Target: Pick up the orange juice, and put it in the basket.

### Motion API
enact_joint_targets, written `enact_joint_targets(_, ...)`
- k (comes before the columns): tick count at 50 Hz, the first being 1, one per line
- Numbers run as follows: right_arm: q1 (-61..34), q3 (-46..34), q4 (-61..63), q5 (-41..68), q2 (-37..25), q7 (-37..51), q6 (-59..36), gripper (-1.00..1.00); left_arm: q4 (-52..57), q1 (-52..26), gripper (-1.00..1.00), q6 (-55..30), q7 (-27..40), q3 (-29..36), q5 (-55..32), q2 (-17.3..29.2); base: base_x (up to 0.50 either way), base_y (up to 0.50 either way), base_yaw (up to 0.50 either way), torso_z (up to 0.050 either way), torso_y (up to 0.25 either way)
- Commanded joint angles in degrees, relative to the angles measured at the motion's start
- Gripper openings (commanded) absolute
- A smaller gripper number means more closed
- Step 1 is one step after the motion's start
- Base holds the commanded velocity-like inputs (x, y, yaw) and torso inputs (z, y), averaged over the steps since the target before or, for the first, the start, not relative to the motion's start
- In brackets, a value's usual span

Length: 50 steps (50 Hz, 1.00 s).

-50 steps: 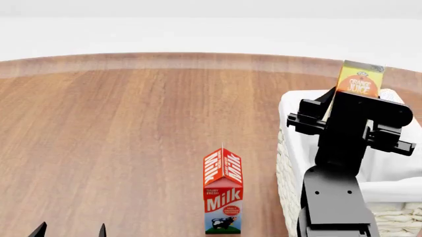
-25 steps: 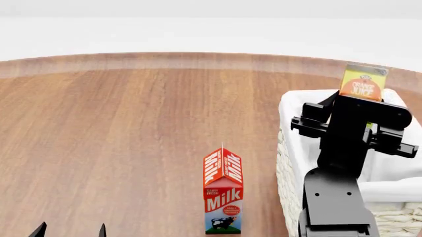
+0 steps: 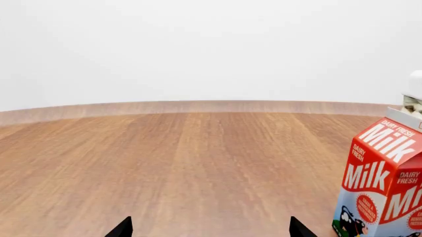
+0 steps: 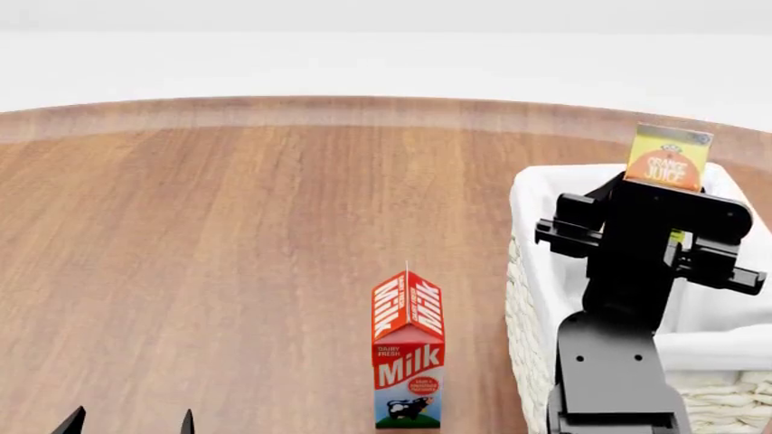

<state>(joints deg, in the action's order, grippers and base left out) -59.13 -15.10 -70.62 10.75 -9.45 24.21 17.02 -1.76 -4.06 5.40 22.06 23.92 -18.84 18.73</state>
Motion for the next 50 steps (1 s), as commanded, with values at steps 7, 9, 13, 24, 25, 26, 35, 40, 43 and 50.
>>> enact_joint_targets(7, -2.27, -0.07, -4.13, -3.39, 0.73, 0.08, 2.88, -1.0, -0.02, -0.06, 1.0, 0.08, 0.15, 0.19, -0.13, 0.12, 0.0, 0.0, 0.0, 0.0, 0.001)
enact_joint_targets(9, -2.18, 0.04, -4.13, -3.47, 0.79, -0.16, 2.74, -1.0, -0.03, -0.07, 1.0, 0.08, 0.17, 0.21, -0.14, 0.14, 0.0, 0.0, 0.0, 0.0, 0.0)
enact_joint_targets(13, -2.24, 0.38, -3.98, -3.46, 0.79, -0.08, 2.16, 1.0, -0.03, -0.08, 1.0, 0.1, 0.2, 0.25, -0.17, 0.17, 0.0, 0.0, 0.0, 0.0, 0.0)
enact_joint_targets(24, -2.12, 0.67, -3.96, -3.75, 0.85, 0.01, 2.17, 1.0, -0.05, -0.12, 1.0, 0.15, 0.29, 0.37, -0.25, 0.24, 0.0, 0.0, 0.0, 0.0, 0.0)
enact_joint_targets(25, -2.1, 0.65, -3.92, -3.84, 0.85, 0.08, 2.21, 1.0, -0.05, -0.12, 1.0, 0.15, 0.3, 0.38, -0.26, 0.25, 0.0, 0.0, 0.0, 0.0, 0.0)
enact_joint_targets(26, -2.11, 0.69, -3.83, -3.84, 0.85, 0.08, 2.12, 1.0, -0.05, -0.12, 1.0, 0.16, 0.31, 0.39, -0.26, 0.25, 0.0, 0.0, 0.0, 0.0, 0.0)
enact_joint_targets(35, -0.93, 0.52, -0.41, -3.97, 0.8, 0.09, 0.45, 1.0, -0.06, -0.15, 1.0, 0.19, 0.39, 0.49, -0.32, 0.32, 0.0, 0.0, 0.0, 0.0, 0.0)
enact_joint_targets(40, -0.07, 0.34, 2.64, -3.85, 0.61, 0.06, -1.19, 1.0, -0.07, -0.17, 1.0, 0.21, 0.43, 0.54, -0.36, 0.35, 0.0, 0.0, 0.0, 0.0, 0.0)
enact_joint_targets(43, -0.09, 0.25, 2.86, -3.84, 0.68, -0.1, -1.22, 1.0, -0.07, -0.18, 1.0, 0.23, 0.45, 0.57, -0.38, 0.37, 0.0, 0.0, 0.0, 0.0, 0.0)
enact_joint_targets(50, 4.58, 0.16, 15.4, -3.19, -0.73, 0.15, -6.89, 1.0, -0.08, -0.2, 1.0, 0.25, 0.51, 0.64, -0.43, 0.42, 0.0, 0.0, 0.0, 0.0, 0.0)
